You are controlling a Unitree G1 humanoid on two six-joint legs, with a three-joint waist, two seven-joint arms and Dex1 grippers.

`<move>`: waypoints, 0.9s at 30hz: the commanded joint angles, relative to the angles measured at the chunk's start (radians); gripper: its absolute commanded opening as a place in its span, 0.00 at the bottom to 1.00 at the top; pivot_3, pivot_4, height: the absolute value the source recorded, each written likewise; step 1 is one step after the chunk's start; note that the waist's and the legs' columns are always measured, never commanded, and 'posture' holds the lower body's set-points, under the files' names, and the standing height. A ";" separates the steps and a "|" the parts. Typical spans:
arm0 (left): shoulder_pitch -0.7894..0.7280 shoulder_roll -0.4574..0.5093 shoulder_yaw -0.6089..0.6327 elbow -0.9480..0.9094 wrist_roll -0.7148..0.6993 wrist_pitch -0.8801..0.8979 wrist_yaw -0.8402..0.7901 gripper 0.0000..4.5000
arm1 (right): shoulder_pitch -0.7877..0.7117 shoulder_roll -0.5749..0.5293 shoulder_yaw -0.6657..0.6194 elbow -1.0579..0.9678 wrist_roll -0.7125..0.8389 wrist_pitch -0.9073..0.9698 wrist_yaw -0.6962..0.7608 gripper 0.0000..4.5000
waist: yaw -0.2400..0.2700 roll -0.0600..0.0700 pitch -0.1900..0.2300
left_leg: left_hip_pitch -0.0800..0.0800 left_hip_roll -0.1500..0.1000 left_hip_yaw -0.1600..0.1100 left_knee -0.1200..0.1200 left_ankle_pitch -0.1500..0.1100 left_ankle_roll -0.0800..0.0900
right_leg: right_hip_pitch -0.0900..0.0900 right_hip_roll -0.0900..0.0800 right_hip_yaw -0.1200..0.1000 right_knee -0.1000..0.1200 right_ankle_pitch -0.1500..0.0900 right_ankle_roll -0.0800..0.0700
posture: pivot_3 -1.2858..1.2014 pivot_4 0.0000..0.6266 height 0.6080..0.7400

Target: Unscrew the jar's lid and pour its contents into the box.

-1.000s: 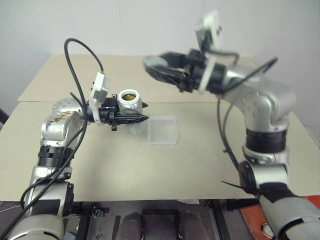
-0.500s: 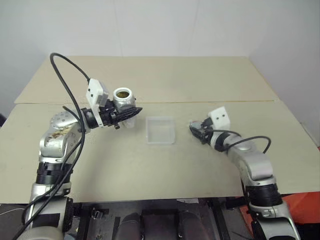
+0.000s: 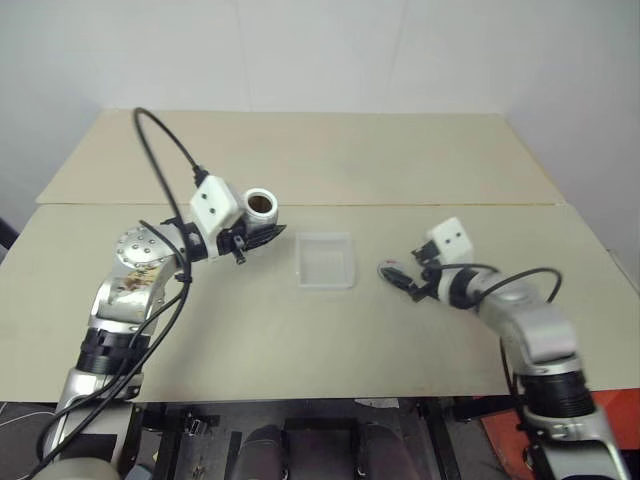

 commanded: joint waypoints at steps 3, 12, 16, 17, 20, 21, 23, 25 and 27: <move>-0.230 0.048 -0.222 0.309 0.526 -0.574 0.329 0.43 | -0.084 -0.106 -0.038 -0.130 0.198 0.129 0.181 0.99 | 0.014 0.000 0.000 | 0.000 0.000 0.000 0.000 0.000 0.000 | 0.001 0.000 -0.001 -0.001 0.000 0.000 | 0.52 0.24 1.00; -0.681 -0.067 -0.753 0.745 1.335 -0.717 0.953 0.43 | -0.255 -0.131 0.049 -0.072 0.235 0.225 0.206 0.99 | 0.023 -0.001 0.000 | -0.006 -0.001 0.007 0.003 -0.002 0.003 | -0.001 -0.001 -0.002 -0.005 0.003 0.003 | 0.52 0.24 1.00; -0.780 -0.158 -0.911 0.879 1.522 -0.586 1.160 0.43 | -0.291 -0.109 0.034 -0.068 0.252 0.256 0.174 0.99 | 0.019 -0.001 0.000 | -0.010 -0.001 0.008 0.003 -0.002 0.003 | -0.005 -0.001 -0.002 -0.002 0.003 0.003 | 0.52 0.24 1.00; -0.794 -0.174 -0.939 0.899 1.552 -0.561 1.192 0.43 | -0.292 -0.103 0.024 -0.071 0.261 0.263 0.166 0.99 | 0.017 -0.001 0.001 | -0.011 -0.001 0.008 0.003 -0.002 0.003 | -0.006 -0.001 -0.002 -0.001 0.003 0.003 | 0.52 0.24 1.00; -0.829 -0.214 -1.019 0.937 1.633 -0.503 1.267 0.43 | -0.286 -0.084 -0.004 -0.092 0.276 0.279 0.137 0.99 | 0.017 -0.001 0.001 | -0.012 -0.001 0.008 0.004 -0.002 0.003 | -0.007 -0.001 -0.002 -0.001 0.003 0.003 | 0.52 0.24 1.00; -0.836 -0.222 -1.035 0.946 1.645 -0.493 1.286 0.43 | -0.283 -0.080 -0.010 -0.098 0.281 0.283 0.128 0.99 | 0.017 -0.001 0.001 | -0.012 -0.001 0.008 0.004 -0.002 0.003 | -0.007 -0.001 -0.002 -0.001 0.003 0.003 | 0.52 0.24 1.00; -0.843 -0.233 -1.041 0.955 1.639 -0.492 1.307 0.43 | -0.273 -0.074 -0.026 -0.117 0.297 0.291 0.111 0.99 | 0.017 -0.001 0.001 | -0.012 -0.001 0.008 0.004 -0.002 0.003 | -0.007 -0.001 -0.002 -0.001 0.003 0.003 | 0.52 0.24 1.00; -0.845 -0.239 -1.043 0.962 1.627 -0.509 1.329 0.43 | -0.267 -0.068 -0.036 -0.126 0.306 0.295 0.096 0.99 | 0.017 -0.001 0.001 | -0.012 0.000 0.007 0.004 -0.002 0.003 | -0.007 -0.001 -0.002 -0.001 0.003 0.003 | 0.52 0.24 1.00; -0.845 -0.238 -1.037 0.965 1.612 -0.518 1.324 0.43 | -0.262 -0.065 -0.040 -0.129 0.307 0.297 0.087 0.99 | 0.016 -0.001 0.001 | -0.012 0.000 0.006 0.005 -0.002 0.003 | -0.008 -0.001 -0.002 -0.001 0.003 0.003 | 0.52 0.24 1.00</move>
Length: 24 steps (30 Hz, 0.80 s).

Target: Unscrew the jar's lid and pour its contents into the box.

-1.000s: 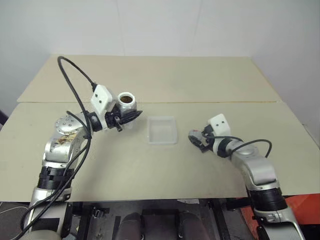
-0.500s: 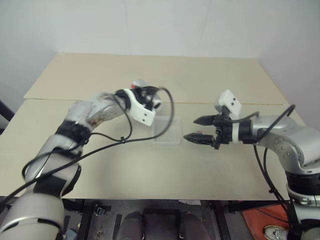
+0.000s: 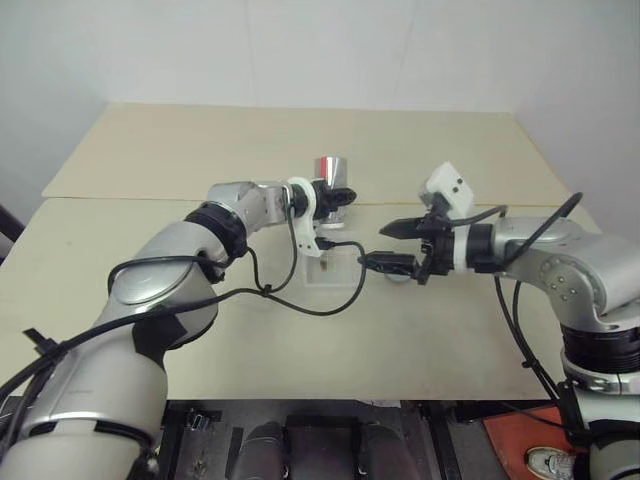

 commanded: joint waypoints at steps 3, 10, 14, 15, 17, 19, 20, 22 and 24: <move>-0.029 0.006 0.019 0.005 -0.042 -0.019 0.009 0.43 | -0.001 0.003 -0.049 -0.035 0.036 -0.004 -0.022 0.99 | 0.000 0.000 0.000 | 0.000 0.000 0.000 0.001 0.000 0.000 | 0.000 0.000 0.000 0.000 0.000 0.000 | 0.52 0.24 1.00; -0.034 0.088 0.169 0.001 -0.249 -0.136 -0.091 0.43 | -0.015 -0.008 -0.045 -0.012 0.033 -0.030 -0.015 0.99 | -0.002 0.000 0.000 | 0.000 0.000 -0.001 0.001 0.000 0.000 | 0.000 0.000 0.000 0.001 0.000 0.000 | 0.52 0.24 1.00; 0.011 0.191 0.354 -0.006 -0.483 -0.216 -0.272 0.43 | -0.015 -0.016 -0.057 0.005 0.025 -0.063 -0.003 0.99 | -0.007 0.000 0.000 | 0.000 0.001 -0.002 0.001 0.000 0.000 | -0.002 0.000 0.001 0.001 0.000 0.000 | 0.52 0.24 1.00; 0.043 0.210 0.426 -0.005 -0.589 -0.233 -0.365 0.43 | -0.013 -0.017 -0.059 0.010 0.022 -0.075 -0.001 0.99 | -0.008 0.000 0.000 | 0.000 0.001 -0.002 0.001 0.000 0.000 | -0.002 0.000 0.001 0.001 0.000 0.000 | 0.52 0.24 1.00; 0.120 0.213 0.581 -0.014 -0.812 -0.218 -0.554 0.43 | -0.006 -0.021 -0.062 0.016 0.014 -0.108 0.006 0.99 | -0.008 0.000 0.000 | 0.001 0.001 -0.001 0.001 0.000 0.000 | -0.001 0.000 0.001 0.002 0.000 0.000 | 0.52 0.24 1.00; 0.221 0.194 0.740 -0.089 -1.070 -0.096 -0.814 0.43 | 0.000 -0.024 -0.064 0.025 0.011 -0.135 0.014 0.99 | -0.008 0.000 0.000 | 0.002 0.001 0.000 0.001 0.000 0.000 | 0.000 0.000 0.001 0.002 0.000 0.000 | 0.52 0.24 1.00; 0.268 0.184 0.806 -0.147 -1.181 -0.017 -0.925 0.43 | 0.001 -0.026 -0.064 0.029 0.009 -0.146 0.016 0.99 | -0.007 0.000 0.000 | 0.002 0.001 0.000 0.002 0.000 0.000 | 0.001 -0.001 0.000 0.002 0.000 0.000 | 0.52 0.24 1.00; 0.380 0.156 0.951 -0.328 -1.421 0.219 -1.081 0.43 | 0.006 -0.027 -0.058 0.037 -0.005 -0.182 0.024 0.99 | -0.006 0.000 0.000 | 0.001 0.002 0.002 0.005 0.000 0.000 | 0.002 0.000 -0.002 0.003 0.000 0.000 | 0.52 0.24 1.00; 0.502 0.162 1.042 -0.532 -1.561 0.439 -1.150 0.43 | 0.013 -0.031 -0.052 0.041 -0.021 -0.214 0.033 0.99 | -0.010 0.000 0.000 | 0.000 0.003 0.000 0.006 0.000 0.000 | 0.002 0.000 -0.001 0.006 0.000 0.000 | 0.52 0.24 1.00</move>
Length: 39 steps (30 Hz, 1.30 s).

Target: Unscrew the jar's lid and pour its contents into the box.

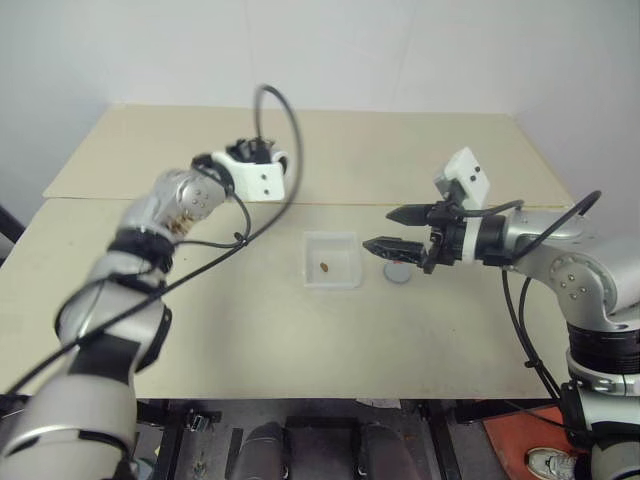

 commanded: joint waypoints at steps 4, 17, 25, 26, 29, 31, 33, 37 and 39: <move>0.272 -0.027 0.310 -0.590 -0.485 0.620 -0.117 0.43 | 0.012 -0.016 -0.021 0.009 -0.042 -0.115 0.021 0.99 | -0.014 0.000 0.000 | 0.000 -0.001 -0.006 0.003 -0.001 0.001 | 0.000 0.001 0.002 0.003 0.000 0.001 | 0.52 0.24 1.00; 0.502 -0.229 0.323 -0.537 -0.407 0.300 0.031 0.43 | 0.026 0.002 -0.001 -0.002 -0.054 -0.138 0.014 0.99 | -0.003 0.000 0.000 | 0.011 -0.002 -0.006 0.004 0.000 0.000 | 0.008 0.000 0.004 0.003 0.000 0.000 | 0.52 0.24 1.00; 0.501 -0.258 0.296 -0.426 -0.380 0.224 0.018 0.59 | 0.051 0.016 0.007 -0.043 -0.043 -0.122 -0.003 1.00 | -0.002 0.000 0.000 | 0.011 -0.002 -0.006 0.003 0.000 0.001 | 0.008 0.000 0.004 0.002 0.000 0.000 | 0.52 0.24 1.00; 0.503 -0.259 0.298 -0.427 -0.381 0.223 0.020 0.64 | 0.054 0.018 0.008 -0.047 -0.042 -0.119 -0.006 1.00 | -0.003 0.000 0.000 | 0.011 -0.002 -0.006 0.003 0.000 0.001 | 0.008 0.000 0.004 0.002 0.000 0.000 | 0.52 0.24 1.00; 0.514 -0.254 0.302 -0.441 -0.386 0.230 0.018 0.85 | 0.061 0.020 0.005 -0.056 -0.037 -0.113 -0.011 1.00 | -0.003 0.000 0.000 | 0.011 -0.002 -0.006 0.003 0.000 0.001 | 0.008 0.000 0.004 0.002 0.000 0.000 | 0.52 0.24 1.00; 0.543 -0.238 0.304 -0.484 -0.392 0.247 0.009 1.00 | 0.067 0.021 0.004 -0.062 -0.034 -0.109 -0.015 1.00 | -0.003 0.000 0.000 | 0.011 -0.002 -0.006 0.003 0.000 0.001 | 0.008 0.000 0.004 0.002 0.000 0.000 | 0.52 0.24 1.00; 0.578 -0.215 0.310 -0.548 -0.400 0.278 0.002 1.00 | 0.074 0.019 0.003 -0.066 -0.034 -0.108 -0.017 1.00 | -0.004 0.000 0.000 | 0.011 -0.002 -0.006 0.003 -0.001 0.001 | 0.008 0.000 0.004 0.001 0.000 0.000 | 0.52 0.24 1.00; 0.679 -0.120 0.334 -0.733 -0.430 0.373 -0.039 1.00 | 0.099 0.007 -0.001 -0.074 -0.040 -0.114 -0.015 1.00 | -0.012 0.000 0.000 | 0.011 0.000 -0.005 0.002 -0.001 0.001 | 0.007 0.000 0.004 0.001 0.000 0.000 | 0.52 0.24 1.00; 0.762 -0.031 0.372 -0.871 -0.471 0.427 -0.097 1.00 | 0.122 -0.004 -0.001 -0.083 -0.050 -0.124 -0.014 1.00 | -0.016 0.000 0.000 | 0.011 0.000 -0.005 0.002 -0.001 0.001 | 0.007 0.000 0.004 0.001 0.000 0.000 | 0.52 0.24 1.00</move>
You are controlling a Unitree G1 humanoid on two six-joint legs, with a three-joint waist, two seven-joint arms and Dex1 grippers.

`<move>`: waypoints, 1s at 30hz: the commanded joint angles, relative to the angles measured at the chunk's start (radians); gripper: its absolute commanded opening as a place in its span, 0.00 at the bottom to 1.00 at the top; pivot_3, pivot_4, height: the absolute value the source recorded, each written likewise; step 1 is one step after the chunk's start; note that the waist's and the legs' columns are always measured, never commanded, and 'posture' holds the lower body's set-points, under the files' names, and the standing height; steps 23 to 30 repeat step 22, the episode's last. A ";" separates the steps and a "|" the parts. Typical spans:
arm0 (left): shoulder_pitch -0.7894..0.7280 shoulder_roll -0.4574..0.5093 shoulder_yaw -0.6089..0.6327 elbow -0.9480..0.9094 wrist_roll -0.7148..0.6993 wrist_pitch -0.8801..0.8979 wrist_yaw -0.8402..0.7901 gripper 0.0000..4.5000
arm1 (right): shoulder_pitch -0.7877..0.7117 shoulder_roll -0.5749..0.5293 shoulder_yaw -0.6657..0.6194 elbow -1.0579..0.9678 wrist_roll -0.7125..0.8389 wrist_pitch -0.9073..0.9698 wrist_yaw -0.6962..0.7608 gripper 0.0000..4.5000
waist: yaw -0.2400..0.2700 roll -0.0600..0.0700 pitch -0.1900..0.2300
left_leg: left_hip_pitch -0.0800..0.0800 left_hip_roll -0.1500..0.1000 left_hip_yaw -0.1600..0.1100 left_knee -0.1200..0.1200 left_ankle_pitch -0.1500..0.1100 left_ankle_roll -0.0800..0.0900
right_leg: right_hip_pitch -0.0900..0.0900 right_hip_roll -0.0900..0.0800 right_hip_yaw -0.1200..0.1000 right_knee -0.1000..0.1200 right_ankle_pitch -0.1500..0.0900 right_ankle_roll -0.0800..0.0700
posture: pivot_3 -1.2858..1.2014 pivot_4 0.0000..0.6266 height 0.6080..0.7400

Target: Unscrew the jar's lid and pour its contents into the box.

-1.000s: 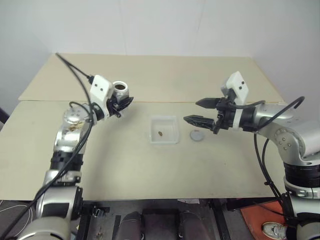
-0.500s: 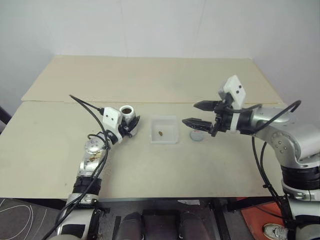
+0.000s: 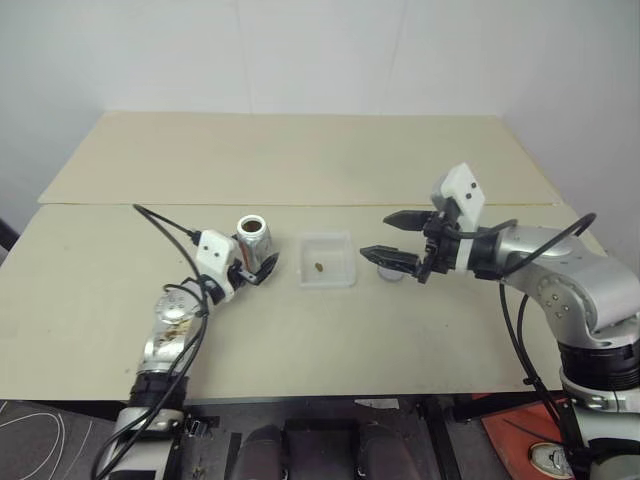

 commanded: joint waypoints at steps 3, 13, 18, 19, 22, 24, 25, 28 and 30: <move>0.200 0.249 0.171 -0.399 -0.197 0.180 -0.186 1.00 | 0.052 -0.044 -0.010 -0.047 -0.033 -0.053 0.012 1.00 | -0.009 -0.001 0.000 | 0.001 0.002 0.001 -0.003 0.000 0.000 | 0.000 0.000 0.000 -0.002 0.000 0.000 | 0.52 0.24 1.00; 0.417 0.478 0.497 -0.561 -0.467 0.316 -0.432 1.00 | 0.106 -0.065 0.008 0.003 -0.096 -0.284 0.158 1.00 | -0.003 0.000 0.000 | 0.002 0.002 0.002 -0.007 0.001 -0.002 | 0.001 0.000 -0.001 -0.007 0.001 -0.002 | 0.52 0.24 1.00; 0.494 0.479 0.589 -0.631 -0.515 0.386 -0.404 1.00 | 0.119 -0.054 0.013 0.019 -0.107 -0.338 0.193 1.00 | -0.003 0.000 0.000 | 0.003 0.002 0.003 -0.008 0.001 -0.002 | 0.001 0.001 0.000 -0.008 0.000 -0.002 | 0.52 0.24 1.00; 0.499 0.480 0.594 -0.639 -0.517 0.393 -0.398 1.00 | 0.120 -0.051 0.008 0.019 -0.100 -0.338 0.198 1.00 | -0.003 0.000 0.000 | 0.004 0.002 0.003 -0.008 0.001 -0.002 | 0.001 0.000 0.000 -0.008 0.000 -0.002 | 0.52 0.24 1.00; 0.491 0.471 0.584 -0.653 -0.519 0.407 -0.362 1.00 | 0.122 -0.049 0.026 0.029 -0.125 -0.344 0.195 1.00 | -0.001 0.000 0.000 | 0.004 0.002 0.003 -0.009 0.001 -0.002 | 0.001 0.001 0.000 -0.008 0.000 -0.002 | 0.52 0.24 1.00; 0.491 0.471 0.584 -0.653 -0.519 0.407 -0.362 1.00 | 0.122 -0.049 0.026 0.029 -0.125 -0.344 0.195 1.00 | -0.001 0.000 0.000 | 0.004 0.002 0.003 -0.009 0.001 -0.002 | 0.001 0.001 0.000 -0.008 0.000 -0.002 | 0.52 0.24 1.00; 0.491 0.471 0.584 -0.653 -0.519 0.407 -0.362 1.00 | 0.122 -0.049 0.026 0.029 -0.125 -0.344 0.195 1.00 | -0.001 0.000 0.000 | 0.004 0.002 0.003 -0.009 0.001 -0.002 | 0.001 0.001 0.000 -0.008 0.000 -0.002 | 0.52 0.24 1.00; 0.491 0.471 0.584 -0.653 -0.519 0.407 -0.362 1.00 | 0.122 -0.049 0.026 0.029 -0.125 -0.344 0.195 1.00 | -0.001 0.000 0.000 | 0.004 0.002 0.003 -0.009 0.001 -0.002 | 0.001 0.001 0.000 -0.008 0.000 -0.002 | 0.52 0.24 1.00; 0.491 0.471 0.584 -0.653 -0.519 0.407 -0.362 1.00 | 0.122 -0.049 0.026 0.029 -0.125 -0.344 0.195 1.00 | -0.001 0.000 0.000 | 0.004 0.002 0.003 -0.009 0.001 -0.002 | 0.001 0.001 0.000 -0.008 0.000 -0.002 | 0.52 0.24 1.00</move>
